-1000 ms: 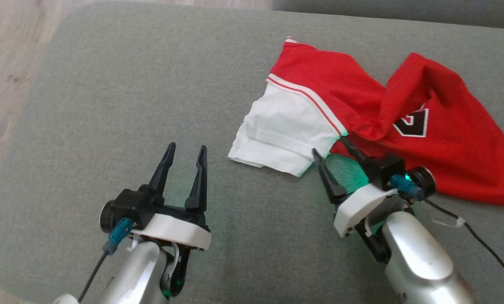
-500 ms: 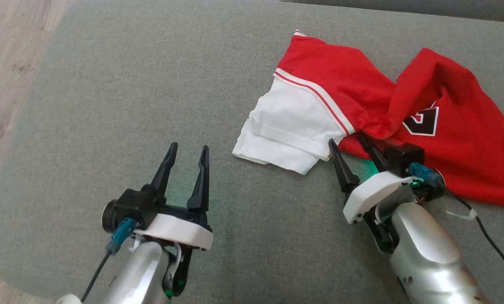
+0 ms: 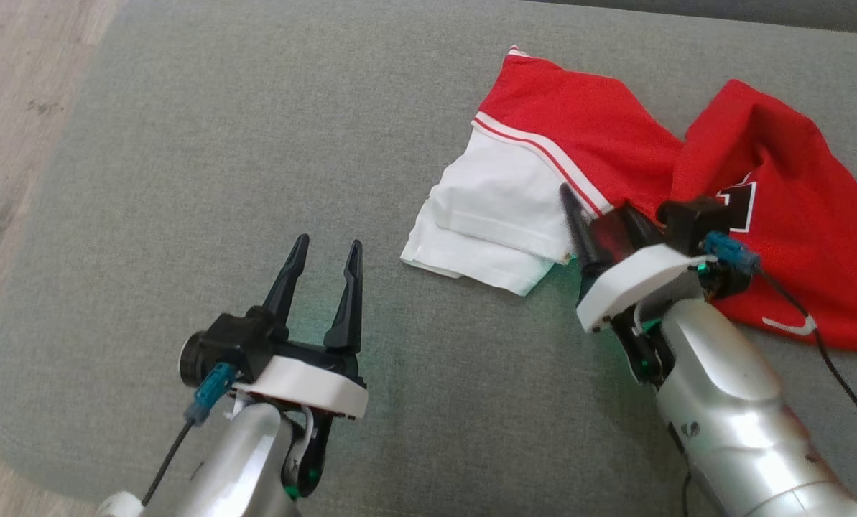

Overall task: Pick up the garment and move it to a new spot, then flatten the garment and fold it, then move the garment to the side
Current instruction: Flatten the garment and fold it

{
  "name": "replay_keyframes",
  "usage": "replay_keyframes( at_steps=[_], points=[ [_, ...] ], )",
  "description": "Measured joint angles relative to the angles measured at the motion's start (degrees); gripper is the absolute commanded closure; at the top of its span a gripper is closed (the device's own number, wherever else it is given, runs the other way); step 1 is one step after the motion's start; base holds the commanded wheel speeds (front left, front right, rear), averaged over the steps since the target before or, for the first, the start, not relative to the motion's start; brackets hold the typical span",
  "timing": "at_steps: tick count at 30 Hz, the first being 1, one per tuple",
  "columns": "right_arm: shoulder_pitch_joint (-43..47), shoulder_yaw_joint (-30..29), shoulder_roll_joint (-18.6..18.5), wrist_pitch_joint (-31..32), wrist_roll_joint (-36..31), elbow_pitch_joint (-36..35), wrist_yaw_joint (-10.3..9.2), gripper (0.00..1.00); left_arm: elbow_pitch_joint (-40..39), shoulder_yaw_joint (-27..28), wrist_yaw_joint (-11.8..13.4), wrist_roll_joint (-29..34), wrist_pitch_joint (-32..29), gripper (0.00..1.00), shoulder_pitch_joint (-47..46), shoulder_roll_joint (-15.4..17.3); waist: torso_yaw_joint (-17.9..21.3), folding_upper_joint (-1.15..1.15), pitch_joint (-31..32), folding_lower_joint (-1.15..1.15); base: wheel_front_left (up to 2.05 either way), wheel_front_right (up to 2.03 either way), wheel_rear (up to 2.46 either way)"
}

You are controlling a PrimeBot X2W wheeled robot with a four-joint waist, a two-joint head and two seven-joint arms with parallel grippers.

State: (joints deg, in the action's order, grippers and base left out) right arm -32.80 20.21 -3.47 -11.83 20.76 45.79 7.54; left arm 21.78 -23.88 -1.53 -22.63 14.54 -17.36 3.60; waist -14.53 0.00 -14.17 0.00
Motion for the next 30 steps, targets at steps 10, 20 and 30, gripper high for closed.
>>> replay_keyframes(
  at_steps=[10,20,30],
  points=[
    [-3.2,-0.1,-0.2,-0.6,2.0,-0.8,0.00,1.00,0.6,0.1,0.0,0.0,0.0,0.00,0.1,-0.5,-1.1,0.00,1.6,0.00,0.00,0.00,0.00],
    [-12.1,-4.6,-3.9,7.6,2.5,-1.3,0.00,1.00,0.5,0.1,-0.4,0.0,0.0,0.00,0.2,-0.8,-3.2,0.00,0.3,0.00,0.00,0.00,0.00],
    [-33.3,-20.7,-11.4,15.4,-1.6,17.6,0.00,0.00,0.1,-3.0,-0.9,-1.7,0.0,0.00,-1.8,-1.0,-7.6,0.00,-3.4,0.01,0.00,0.00,0.00]
  ],
)
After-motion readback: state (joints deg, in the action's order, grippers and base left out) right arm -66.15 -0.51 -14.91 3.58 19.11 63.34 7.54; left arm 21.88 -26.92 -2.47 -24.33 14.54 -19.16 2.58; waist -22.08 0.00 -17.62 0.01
